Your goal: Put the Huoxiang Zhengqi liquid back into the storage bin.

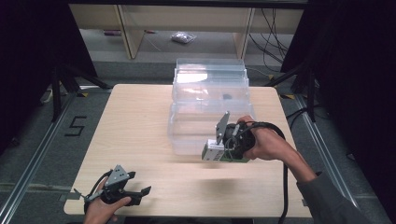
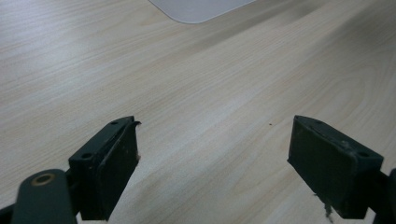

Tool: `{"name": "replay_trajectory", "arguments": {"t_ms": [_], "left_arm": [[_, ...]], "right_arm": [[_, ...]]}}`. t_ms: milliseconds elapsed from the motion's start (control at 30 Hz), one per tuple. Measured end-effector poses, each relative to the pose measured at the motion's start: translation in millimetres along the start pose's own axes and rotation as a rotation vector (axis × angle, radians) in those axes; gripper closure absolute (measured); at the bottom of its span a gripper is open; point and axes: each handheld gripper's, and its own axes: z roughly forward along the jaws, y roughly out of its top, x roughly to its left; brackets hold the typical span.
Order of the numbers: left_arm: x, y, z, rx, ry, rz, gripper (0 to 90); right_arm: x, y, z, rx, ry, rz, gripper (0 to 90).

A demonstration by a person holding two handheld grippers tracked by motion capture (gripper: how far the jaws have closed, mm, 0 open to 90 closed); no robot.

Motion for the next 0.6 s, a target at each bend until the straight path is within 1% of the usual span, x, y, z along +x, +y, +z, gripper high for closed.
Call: {"name": "replay_trajectory", "arguments": {"t_ms": [33, 100, 133, 167, 200, 233, 267, 300, 333, 367, 400, 433, 500, 533, 567, 600], "left_arm": [[-0.2, 0.1, -0.2, 0.000, 0.002, 0.001, 15.3], [-0.4, 0.2, -0.5, 0.002, 0.005, 0.001, 15.3], [-0.4, 0.2, -0.4, 0.003, 0.006, 0.001, 15.3], [-0.2, 0.0, -0.2, 0.002, 0.004, 0.002, 15.3], [-0.3, 0.1, -0.4, 0.003, 0.004, 0.002, 15.3], [-0.5, 0.1, -0.5, 0.002, 0.006, 0.002, 15.3], [-0.5, 0.2, -0.5, 0.002, 0.005, 0.001, 15.3], [-0.4, 0.2, -0.5, 0.001, 0.005, 0.001, 15.3], [0.0, 0.0, -0.1, -0.001, 0.000, 0.000, 15.3], [0.0, 0.0, -0.1, 0.000, 0.000, 0.001, 15.3], [-0.3, 0.1, -0.5, 0.002, 0.005, 0.001, 15.3], [-0.4, 0.2, -0.5, 0.001, 0.005, 0.001, 15.3], [-0.4, 0.2, -0.4, 0.004, 0.006, 0.001, 15.3], [0.4, 0.0, -0.1, 0.005, 0.005, 0.006, 15.3], [0.1, 0.2, -0.4, 0.006, 0.010, 0.006, 15.3], [-0.1, 0.1, 0.0, -0.002, 0.000, -0.001, 15.3]], "right_arm": [[0.1, 0.6, -2.4, 0.002, -0.005, 0.009, 65.3], [-2.0, 2.5, -7.7, 0.005, -0.017, 0.009, 65.3], [-6.1, 3.8, -10.4, -0.010, -0.021, -0.027, 65.3], [-8.5, 4.5, -12.1, -0.013, -0.026, -0.040, 65.3], [-8.5, 5.0, -15.5, -0.006, -0.028, -0.011, 65.3], [-10.4, 5.6, -17.9, -0.003, -0.042, -0.016, 65.3], [-11.6, 6.3, -20.0, -0.006, -0.038, -0.013, 65.3], [-15.3, 7.1, -21.3, -0.012, -0.041, -0.038, 65.3], [-16.7, 7.3, -22.4, -0.008, -0.045, -0.023, 65.3], [-23.0, 7.9, -22.6, -0.004, -0.043, -0.034, 65.3], [-23.0, 7.9, -22.6, -0.004, -0.043, -0.034, 65.3], [-25.1, 7.8, -22.5, 0.003, -0.046, -0.019, 65.3], [-32.9, 6.9, -21.6, -0.004, -0.050, -0.040, 65.3], [-36.9, 6.8, -20.8, -0.009, -0.050, -0.058, 65.2], [-37.3, 6.0, -21.1, -0.001, -0.048, -0.034, 65.3], [-38.6, 5.3, -21.3, 0.006, -0.049, -0.012, 65.3]]}}
